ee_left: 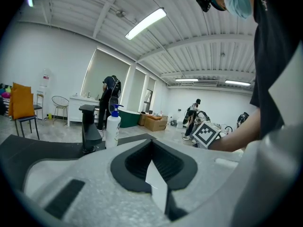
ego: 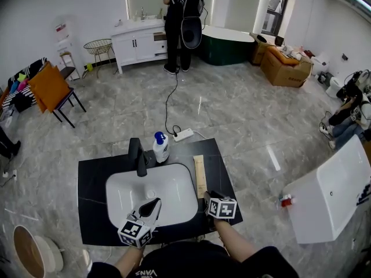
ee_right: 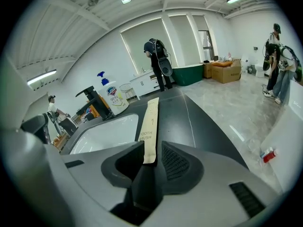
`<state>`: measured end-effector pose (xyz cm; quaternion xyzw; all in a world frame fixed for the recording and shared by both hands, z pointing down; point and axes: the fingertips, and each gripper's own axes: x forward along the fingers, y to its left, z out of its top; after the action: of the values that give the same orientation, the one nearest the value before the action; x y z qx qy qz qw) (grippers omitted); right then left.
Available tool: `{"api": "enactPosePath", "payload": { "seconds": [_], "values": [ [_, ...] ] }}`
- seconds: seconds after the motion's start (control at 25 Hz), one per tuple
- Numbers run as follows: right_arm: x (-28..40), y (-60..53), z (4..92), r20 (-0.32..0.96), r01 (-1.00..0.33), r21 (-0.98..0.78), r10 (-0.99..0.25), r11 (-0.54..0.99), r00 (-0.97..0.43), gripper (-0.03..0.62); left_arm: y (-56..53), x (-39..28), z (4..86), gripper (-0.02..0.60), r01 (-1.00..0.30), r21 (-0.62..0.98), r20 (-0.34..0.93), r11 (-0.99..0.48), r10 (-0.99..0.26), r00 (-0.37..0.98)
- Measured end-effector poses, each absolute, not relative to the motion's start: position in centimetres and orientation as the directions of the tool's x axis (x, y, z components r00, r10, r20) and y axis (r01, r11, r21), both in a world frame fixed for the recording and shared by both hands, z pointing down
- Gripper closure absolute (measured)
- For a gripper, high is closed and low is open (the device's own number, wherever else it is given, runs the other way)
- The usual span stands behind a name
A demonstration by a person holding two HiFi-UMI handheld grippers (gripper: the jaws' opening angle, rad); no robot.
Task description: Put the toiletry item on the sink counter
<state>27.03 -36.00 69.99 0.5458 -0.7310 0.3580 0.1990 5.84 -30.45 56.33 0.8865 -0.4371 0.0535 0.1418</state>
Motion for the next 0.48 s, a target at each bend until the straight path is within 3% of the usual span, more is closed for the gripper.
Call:
{"api": "enactPosePath", "payload": {
  "seconds": [0.2,0.48],
  "values": [
    [27.5,-35.5,68.6,0.66,-0.951,-0.278,-0.694,0.133,-0.289,0.496,-30.1,5.7,56.3,0.575,-0.778,0.2,0.22,-0.595,-0.747,0.628],
    [28.6,-34.5,65.9,0.595,-0.964,-0.248,-0.769,0.098,-0.231,0.591,-29.4,5.8,56.2,0.575,-0.747,0.193,0.212,-0.637,-0.716,0.665]
  ]
}}
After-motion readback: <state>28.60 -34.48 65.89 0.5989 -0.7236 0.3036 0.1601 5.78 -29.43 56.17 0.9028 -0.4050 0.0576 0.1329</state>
